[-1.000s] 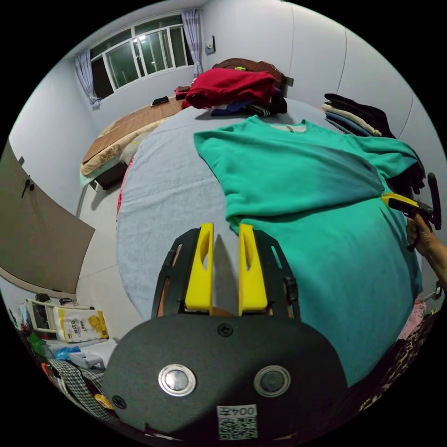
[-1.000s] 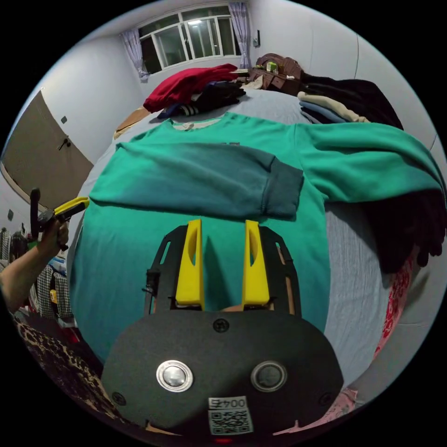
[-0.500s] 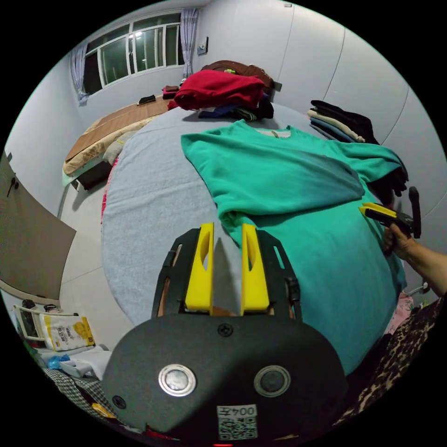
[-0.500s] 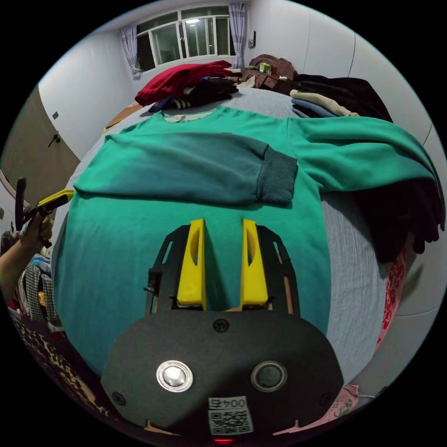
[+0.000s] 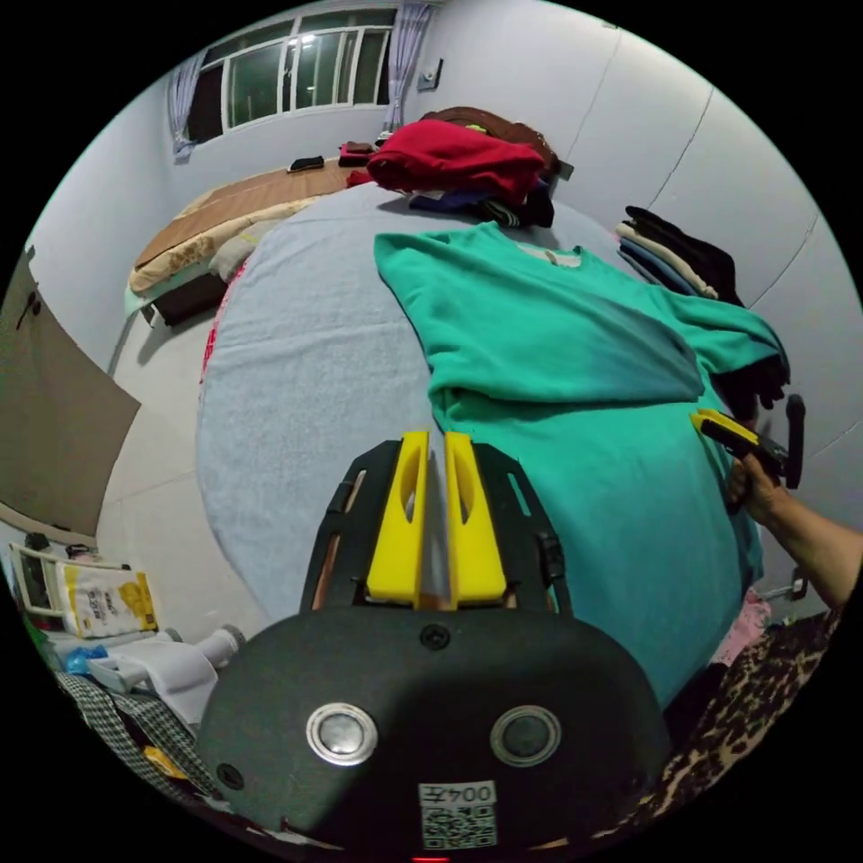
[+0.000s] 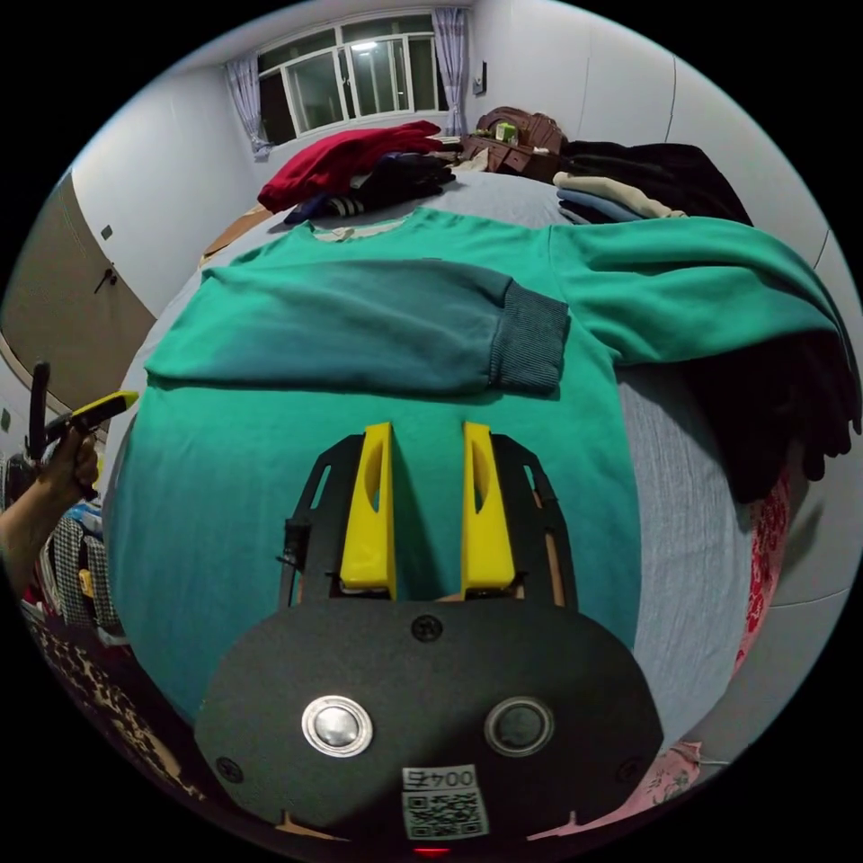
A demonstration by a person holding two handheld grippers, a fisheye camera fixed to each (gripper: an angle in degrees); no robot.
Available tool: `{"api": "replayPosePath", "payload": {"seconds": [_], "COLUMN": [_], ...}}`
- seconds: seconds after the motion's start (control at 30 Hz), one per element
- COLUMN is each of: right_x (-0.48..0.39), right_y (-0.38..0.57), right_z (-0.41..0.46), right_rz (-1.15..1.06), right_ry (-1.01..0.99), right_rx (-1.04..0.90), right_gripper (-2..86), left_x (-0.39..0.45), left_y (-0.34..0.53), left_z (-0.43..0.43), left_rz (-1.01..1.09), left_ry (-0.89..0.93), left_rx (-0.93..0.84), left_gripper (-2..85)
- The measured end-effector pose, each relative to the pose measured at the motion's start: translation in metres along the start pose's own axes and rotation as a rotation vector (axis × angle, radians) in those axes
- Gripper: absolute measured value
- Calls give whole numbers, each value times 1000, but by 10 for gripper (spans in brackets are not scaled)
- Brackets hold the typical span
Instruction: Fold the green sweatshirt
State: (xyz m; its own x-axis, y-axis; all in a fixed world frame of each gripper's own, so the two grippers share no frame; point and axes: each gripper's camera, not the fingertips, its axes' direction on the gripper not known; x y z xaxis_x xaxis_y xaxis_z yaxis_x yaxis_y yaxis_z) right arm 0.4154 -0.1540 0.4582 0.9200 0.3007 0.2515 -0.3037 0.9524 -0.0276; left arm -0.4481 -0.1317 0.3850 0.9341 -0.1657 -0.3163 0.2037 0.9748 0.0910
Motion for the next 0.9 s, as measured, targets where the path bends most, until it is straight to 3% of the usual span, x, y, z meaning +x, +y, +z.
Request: {"api": "replayPosePath", "payload": {"seconds": [0.2, 0.37, 0.6, 0.8, 0.9], "right_x": [22, 54, 135, 143, 152], "right_y": [9, 34, 82, 102, 110], "right_z": [-33, -81, -124, -138, -150], "right_rz": [42, 80, 227, 142, 150], "right_ry": [-123, -74, -7, 35, 1], "right_rx": [3, 66, -41, -160, -127], "right_gripper": [146, 159, 127, 70, 55], "left_x": [38, 59, 91, 111, 118], "left_y": [60, 80, 96, 115, 122], "left_z": [-1, 4, 0, 11, 12], "left_rz": [-28, -97, -128, -126, -173], "left_ry": [13, -53, -124, -180, -176], "left_rx": [-58, -54, -56, -79, -72], "left_gripper": [78, 61, 22, 23, 29]}}
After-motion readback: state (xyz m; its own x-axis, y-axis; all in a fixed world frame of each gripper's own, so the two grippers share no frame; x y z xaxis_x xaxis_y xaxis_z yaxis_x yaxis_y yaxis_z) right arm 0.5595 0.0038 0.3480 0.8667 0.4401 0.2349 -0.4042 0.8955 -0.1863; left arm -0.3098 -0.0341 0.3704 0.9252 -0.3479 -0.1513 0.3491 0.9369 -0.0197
